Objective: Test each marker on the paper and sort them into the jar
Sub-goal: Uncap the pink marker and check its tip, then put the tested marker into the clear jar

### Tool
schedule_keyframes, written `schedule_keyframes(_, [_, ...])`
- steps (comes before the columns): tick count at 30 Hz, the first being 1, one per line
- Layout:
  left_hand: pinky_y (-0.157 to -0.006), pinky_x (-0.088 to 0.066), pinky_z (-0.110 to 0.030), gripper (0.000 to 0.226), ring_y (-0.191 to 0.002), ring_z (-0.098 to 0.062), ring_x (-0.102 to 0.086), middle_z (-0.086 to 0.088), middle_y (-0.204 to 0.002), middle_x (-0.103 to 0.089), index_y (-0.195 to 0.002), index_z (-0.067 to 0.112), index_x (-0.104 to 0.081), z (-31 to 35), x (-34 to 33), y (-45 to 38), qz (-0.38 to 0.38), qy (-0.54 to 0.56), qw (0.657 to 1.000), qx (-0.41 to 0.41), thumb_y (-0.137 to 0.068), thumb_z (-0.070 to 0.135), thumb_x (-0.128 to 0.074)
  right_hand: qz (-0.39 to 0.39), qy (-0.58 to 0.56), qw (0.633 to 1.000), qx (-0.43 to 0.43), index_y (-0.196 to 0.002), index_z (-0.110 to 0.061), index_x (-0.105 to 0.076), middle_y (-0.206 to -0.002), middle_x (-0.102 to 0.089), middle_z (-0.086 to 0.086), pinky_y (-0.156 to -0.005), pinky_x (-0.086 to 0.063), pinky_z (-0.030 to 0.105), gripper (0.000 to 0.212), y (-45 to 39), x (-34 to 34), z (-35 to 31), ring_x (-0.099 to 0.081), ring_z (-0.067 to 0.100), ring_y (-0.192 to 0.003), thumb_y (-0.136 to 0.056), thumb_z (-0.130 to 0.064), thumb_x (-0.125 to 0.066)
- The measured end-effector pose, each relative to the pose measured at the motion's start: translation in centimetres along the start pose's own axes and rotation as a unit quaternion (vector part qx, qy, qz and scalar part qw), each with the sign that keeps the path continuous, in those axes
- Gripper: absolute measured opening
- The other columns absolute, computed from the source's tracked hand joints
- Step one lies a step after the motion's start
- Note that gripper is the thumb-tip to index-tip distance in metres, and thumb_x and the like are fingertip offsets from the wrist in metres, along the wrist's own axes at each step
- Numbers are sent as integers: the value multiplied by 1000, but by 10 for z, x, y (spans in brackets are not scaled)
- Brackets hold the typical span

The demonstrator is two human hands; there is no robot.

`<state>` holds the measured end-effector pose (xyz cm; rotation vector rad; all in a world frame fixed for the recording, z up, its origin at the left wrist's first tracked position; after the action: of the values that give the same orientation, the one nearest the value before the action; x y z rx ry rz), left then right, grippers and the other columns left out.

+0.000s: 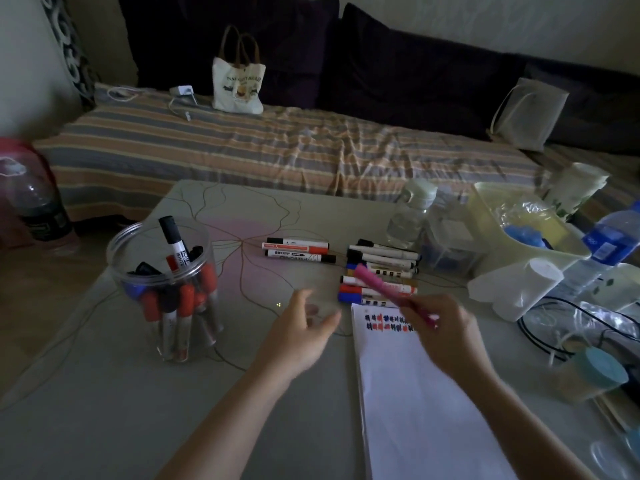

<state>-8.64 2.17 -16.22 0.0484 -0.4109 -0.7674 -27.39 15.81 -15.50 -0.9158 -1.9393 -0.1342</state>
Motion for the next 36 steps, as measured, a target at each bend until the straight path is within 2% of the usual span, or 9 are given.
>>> schedule_keyframes(3, [-106, -37, -34, 59, -131, -20, -38, 1, -145, -38, -142, 24, -35, -15, 4, -2, -7, -362, 931, -47, -92, 46, -56, -3, 105, 994, -40, -108, -29, -72, -98, -63, 1, -73, -52, 35, 21, -51, -5, 21, -57, 19, -87, -88, -33, -68])
schedule_keyframes(6, [-111, -30, -38, 61, -139, -25, -28, -3, -154, -23, -144, 24, -29, -26, 15, -6, 20, -479, 877, -35, -93, 46, -54, -50, 163, 982, -77, -115, -34, -70, -112, -59, 3, -97, -42, 51, 25, -77, -20, 21, -52, 27, -106, -90, -35, -66])
schedule_keyframes(14, [-113, -28, -39, 62, -144, -25, -16, -5, -159, -13, -148, 23, -25, -39, 23, -15, -14, -483, 875, -18, -96, 48, -47, -116, 137, 978, -105, -110, -45, -67, -112, -66, 1, -86, -52, 60, 33, -107, -44, 32, -64, 31, -96, -89, -20, -61])
schedule_keyframes(17, [-113, -28, -43, 61, -143, -27, -18, -7, -158, -13, -147, 20, -26, -38, 20, -18, -15, -488, 873, -5, -96, 46, -48, -121, 112, 986, -23, -105, -41, -68, -118, -66, -1, -74, -58, 40, 40, -120, -49, -5, -65, 18, -90, -88, -6, -56])
schedule_keyframes(19, [-113, -28, -45, 61, -142, -29, -19, -9, -157, -15, -146, 18, -26, -36, 17, -19, -9, -490, 872, 5, -96, 45, -49, -147, 109, 983, 32, -120, -28, -65, -118, -66, 2, -64, -53, 23, 37, -126, -65, -40, -65, 15, -82, -93, -6, -51])
schedule_keyframes(24, [-112, -27, -47, 58, -142, -33, -19, -13, -157, -15, -143, 16, -28, -36, 12, -20, 8, -495, 869, 10, -96, 43, -49, -182, 190, 956, 126, -136, -30, -51, -133, -60, 1, -100, -41, 40, 45, -124, -128, -96, -58, 26, -117, -92, -20, -49])
schedule_keyframes(29, [-114, -23, -46, 59, -144, -32, -14, -12, -159, -12, -144, 17, -27, -39, 14, -21, 2, -494, 870, 6, -97, 43, -49, -102, 260, 950, 136, -129, -26, -56, -128, -54, 0, -101, -34, 40, 43, -116, -141, -109, -47, 22, -121, -90, -43, -59])
schedule_keyframes(32, [-114, -24, -45, 58, -144, -31, -15, -10, -158, -13, -143, 17, -29, -41, 16, -20, 10, -493, 870, 5, -96, 43, -51, -128, 264, 945, 142, -126, -30, -61, -127, -50, 1, -103, -34, 40, 44, -109, -143, -107, -41, 22, -124, -89, -53, -58])
schedule_keyframes(36, [-108, -32, -40, 52, -137, -28, -28, -8, -150, -29, -140, 17, -33, -33, 15, -18, 27, -460, 888, -9, -96, 40, -49, -121, 144, 975, 122, -106, -27, -71, -108, -65, -2, -95, -41, 35, 26, -93, -132, -117, -56, 19, -107, -91, -46, -60])
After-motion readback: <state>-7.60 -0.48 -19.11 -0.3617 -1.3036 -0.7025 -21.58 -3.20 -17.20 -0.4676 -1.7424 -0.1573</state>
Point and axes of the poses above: each hand's wrist, its own y-axis away from the middle knuckle, its own x-axis out of the back of the hand, z = x × y, the point moved 3 cm from there along -y, towards the middle knuckle
